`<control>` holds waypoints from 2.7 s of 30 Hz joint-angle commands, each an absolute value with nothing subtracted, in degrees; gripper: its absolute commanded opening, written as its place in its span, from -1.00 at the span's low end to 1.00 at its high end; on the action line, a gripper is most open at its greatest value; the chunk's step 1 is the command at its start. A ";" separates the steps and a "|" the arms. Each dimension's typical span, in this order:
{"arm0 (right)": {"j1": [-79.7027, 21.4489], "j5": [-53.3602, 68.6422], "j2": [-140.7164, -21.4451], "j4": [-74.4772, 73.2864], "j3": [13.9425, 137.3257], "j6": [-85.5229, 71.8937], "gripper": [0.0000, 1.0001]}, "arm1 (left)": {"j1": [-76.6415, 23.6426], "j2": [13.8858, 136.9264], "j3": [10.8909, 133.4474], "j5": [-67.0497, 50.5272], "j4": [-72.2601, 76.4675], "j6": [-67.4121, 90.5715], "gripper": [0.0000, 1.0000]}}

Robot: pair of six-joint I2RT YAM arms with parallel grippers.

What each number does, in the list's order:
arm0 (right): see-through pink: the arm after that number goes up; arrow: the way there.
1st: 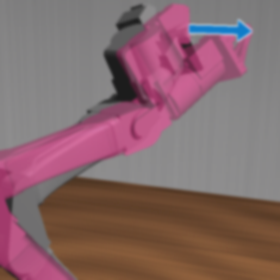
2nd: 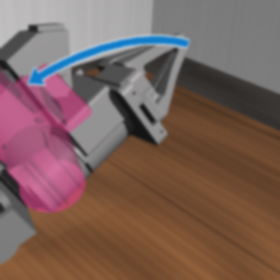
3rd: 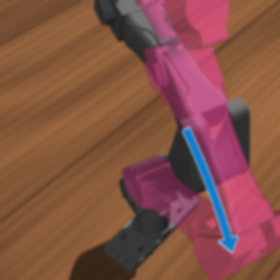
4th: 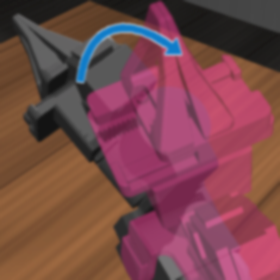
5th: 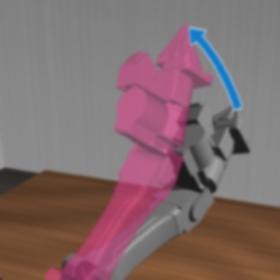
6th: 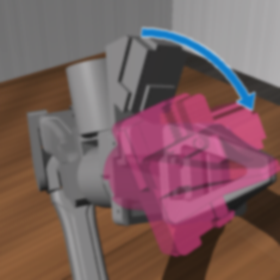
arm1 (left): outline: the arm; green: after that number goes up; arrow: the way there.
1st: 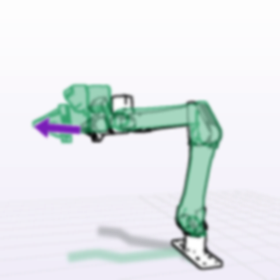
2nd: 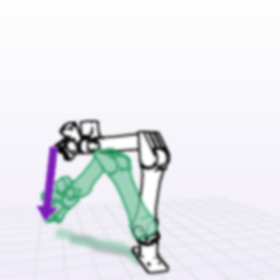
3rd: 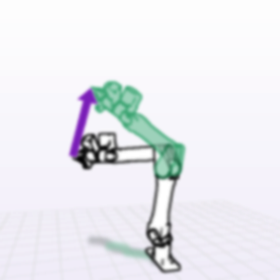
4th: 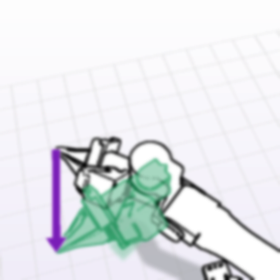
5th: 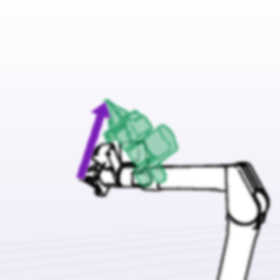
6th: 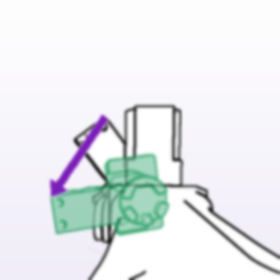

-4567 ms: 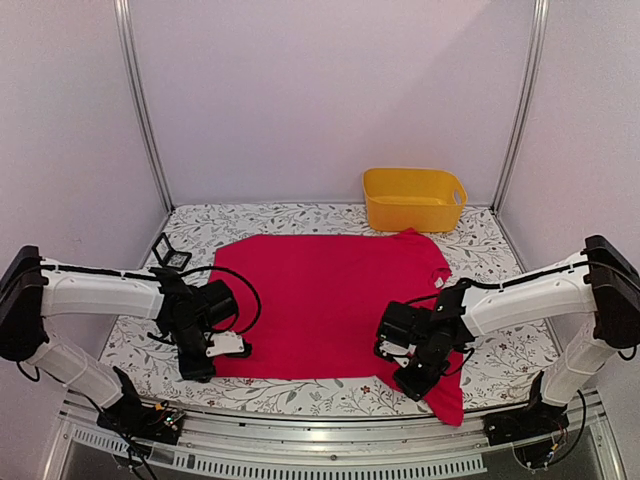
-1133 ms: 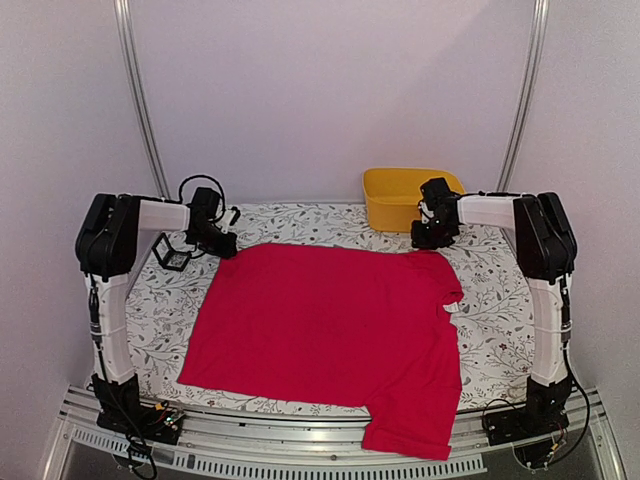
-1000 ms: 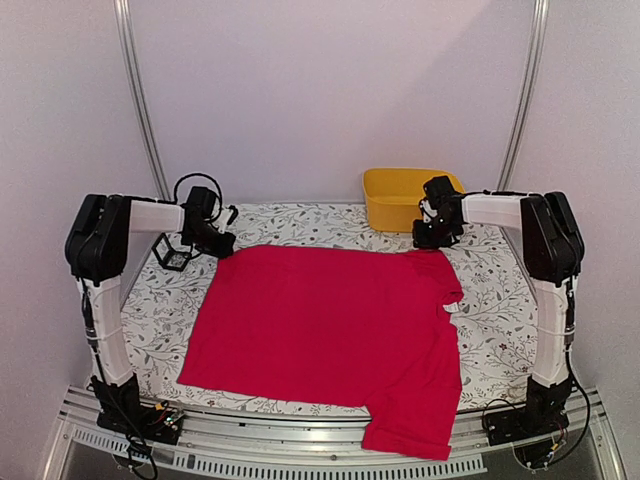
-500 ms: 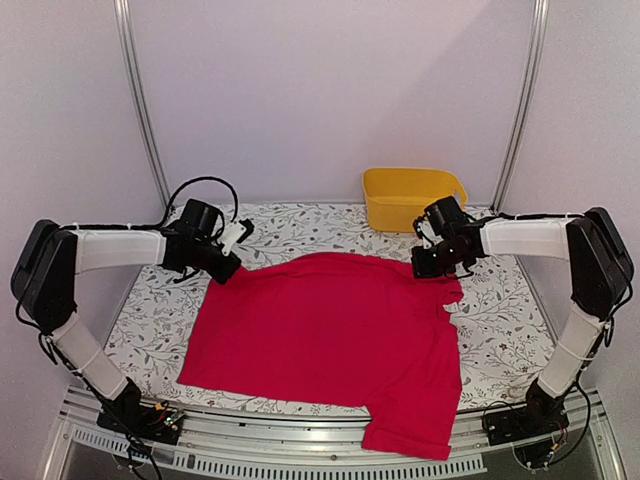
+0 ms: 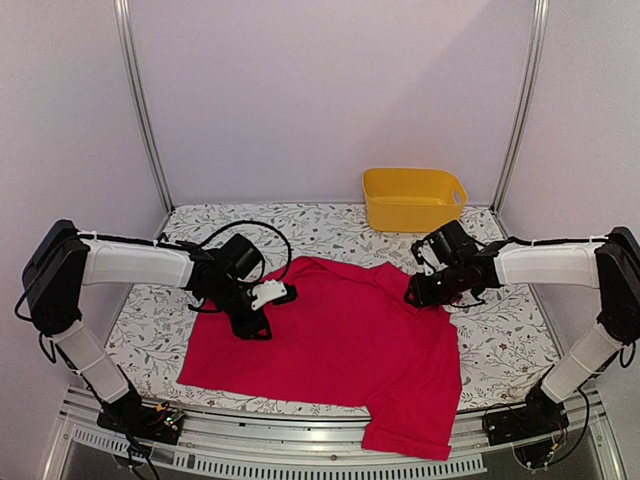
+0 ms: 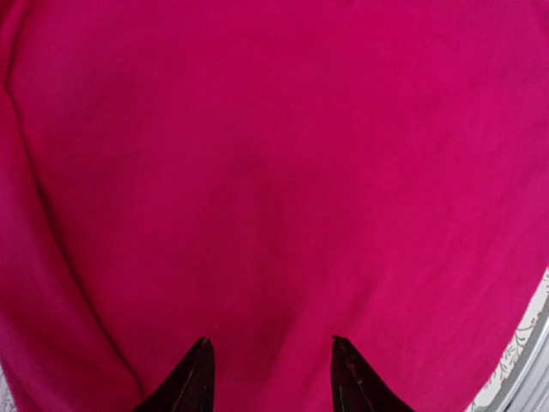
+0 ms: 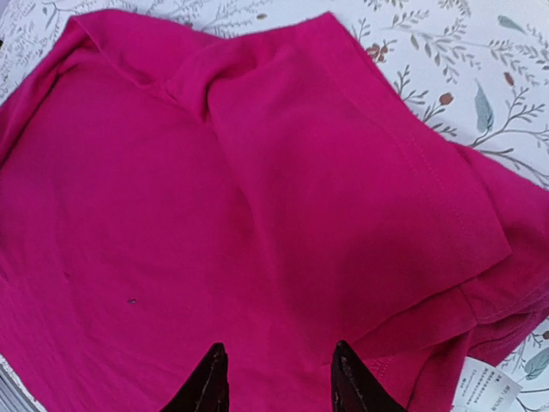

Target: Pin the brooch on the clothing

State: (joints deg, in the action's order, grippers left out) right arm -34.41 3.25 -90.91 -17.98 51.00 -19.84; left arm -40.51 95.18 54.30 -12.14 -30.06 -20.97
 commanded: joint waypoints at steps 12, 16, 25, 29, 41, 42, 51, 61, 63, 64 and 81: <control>-23.79 -1.49 -94.78 -23.07 59.34 -24.18 -0.62 | -23.03 91.70 57.40 -7.84 -29.51 -2.45 -0.09; -23.39 -2.37 -98.48 -24.25 60.07 -24.21 -0.63 | -23.03 92.06 55.39 -7.41 -29.23 -1.58 -0.07; -23.33 -0.61 -101.48 -23.29 60.56 -24.35 -0.54 | -26.80 97.35 56.79 -4.24 -29.22 -4.85 -0.02; -23.29 2.15 -101.79 -22.72 60.73 -24.43 -0.59 | -24.93 99.22 59.07 -5.89 -29.70 -3.21 -0.06; -23.20 0.91 -102.63 -22.18 62.13 -23.86 -0.50 | -20.78 97.17 58.25 -6.41 -28.74 -1.86 -0.07; -23.06 0.78 -102.58 -22.04 62.20 -24.03 -0.46 | -20.63 97.26 58.00 -6.09 -28.82 -1.80 -0.07; -22.60 4.21 -102.92 -19.25 62.55 -22.83 -0.99 | -20.46 99.17 57.38 -7.21 -27.80 -1.33 -0.09; -22.59 4.00 -100.74 -19.65 62.88 -21.64 -1.00 | -20.92 100.99 58.01 -8.35 -28.48 -2.55 -0.61; -22.59 3.75 -100.48 -19.91 63.07 -21.54 -1.00 | -20.93 100.92 58.01 -8.86 -28.24 -2.72 -0.80; -22.59 3.51 -100.33 -20.13 63.16 -21.46 -1.00 | -20.95 100.84 58.13 -8.83 -28.24 -2.78 -0.91; -20.97 -12.23 -104.34 -21.83 79.53 -3.33 -1.00 | -18.65 99.63 68.80 13.88 -19.49 -14.07 -1.00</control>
State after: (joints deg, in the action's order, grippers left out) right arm -21.61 -4.49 -100.79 -22.90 73.60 -13.76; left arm -20.51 94.26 62.59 5.54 -23.83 -8.97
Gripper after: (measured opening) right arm 0.009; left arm 0.008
